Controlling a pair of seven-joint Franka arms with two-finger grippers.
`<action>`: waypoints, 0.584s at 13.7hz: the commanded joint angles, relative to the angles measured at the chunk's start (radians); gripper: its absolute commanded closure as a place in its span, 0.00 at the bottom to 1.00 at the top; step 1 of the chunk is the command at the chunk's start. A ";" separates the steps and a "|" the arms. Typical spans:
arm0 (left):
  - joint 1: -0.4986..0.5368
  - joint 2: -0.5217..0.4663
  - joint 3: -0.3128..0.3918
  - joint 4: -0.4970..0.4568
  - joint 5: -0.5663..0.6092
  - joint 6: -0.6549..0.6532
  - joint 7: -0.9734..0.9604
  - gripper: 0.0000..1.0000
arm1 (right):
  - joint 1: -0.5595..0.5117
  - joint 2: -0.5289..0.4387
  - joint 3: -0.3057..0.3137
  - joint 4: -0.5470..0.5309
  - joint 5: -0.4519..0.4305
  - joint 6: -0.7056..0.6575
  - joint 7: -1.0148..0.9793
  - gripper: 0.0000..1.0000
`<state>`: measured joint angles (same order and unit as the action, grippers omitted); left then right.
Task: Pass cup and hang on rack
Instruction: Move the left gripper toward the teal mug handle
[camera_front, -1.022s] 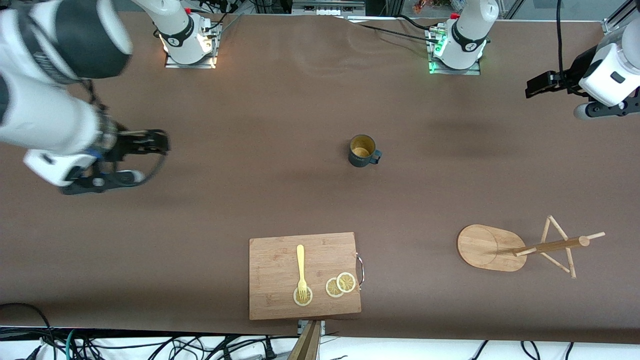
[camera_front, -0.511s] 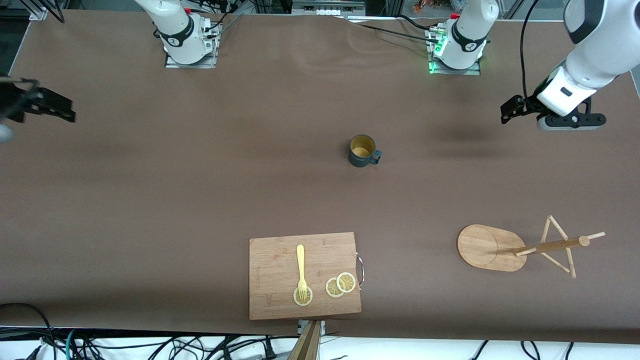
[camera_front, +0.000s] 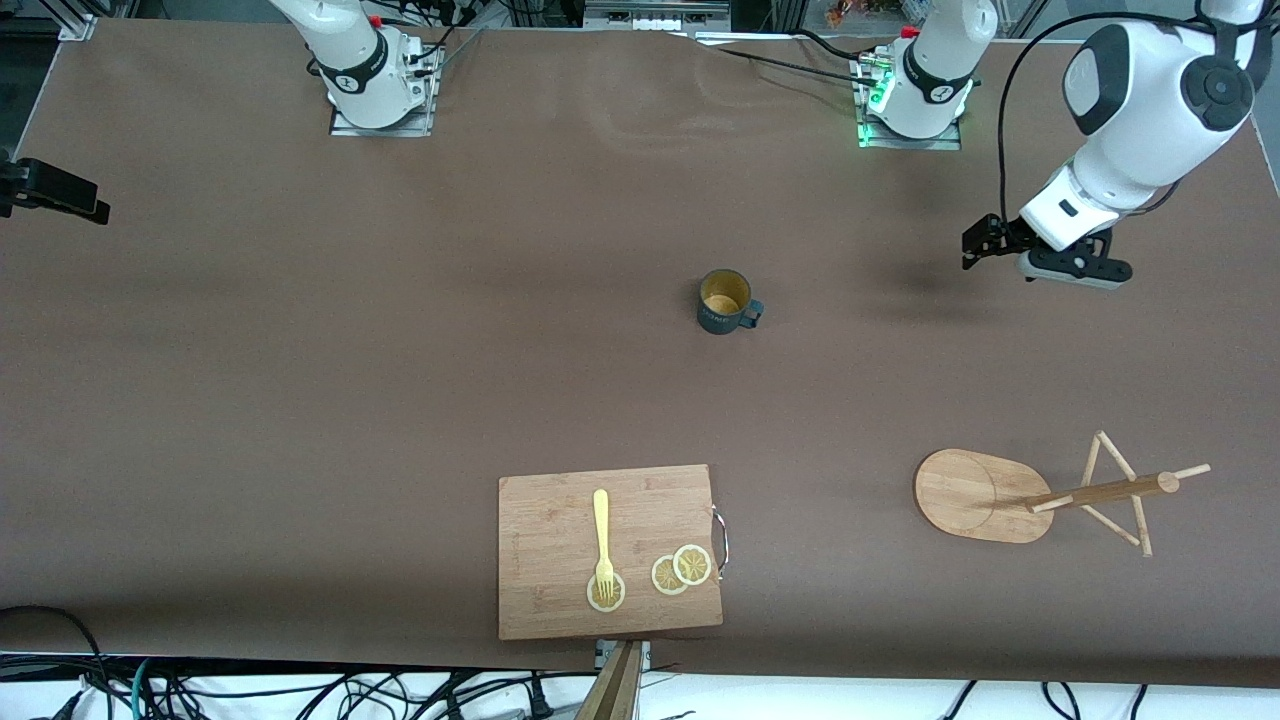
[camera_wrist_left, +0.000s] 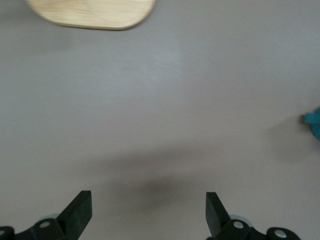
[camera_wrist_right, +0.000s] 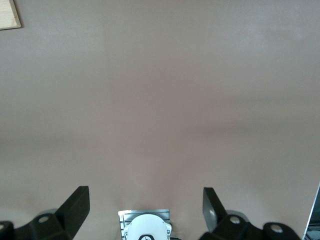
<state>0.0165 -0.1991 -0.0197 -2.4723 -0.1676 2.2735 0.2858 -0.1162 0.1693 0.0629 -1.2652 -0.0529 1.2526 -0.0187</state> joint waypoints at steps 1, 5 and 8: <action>0.034 0.070 -0.006 -0.013 -0.169 0.043 0.253 0.00 | -0.016 -0.034 -0.002 -0.039 0.021 0.013 -0.061 0.00; 0.088 0.194 -0.006 -0.014 -0.468 0.043 0.747 0.00 | -0.014 -0.024 -0.002 -0.034 0.013 0.008 -0.059 0.00; 0.118 0.289 -0.006 -0.014 -0.688 0.041 1.133 0.00 | -0.019 -0.024 -0.002 -0.033 0.013 0.010 -0.060 0.00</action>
<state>0.1116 0.0340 -0.0164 -2.4935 -0.7488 2.3064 1.2034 -0.1182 0.1668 0.0560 -1.2728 -0.0507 1.2526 -0.0567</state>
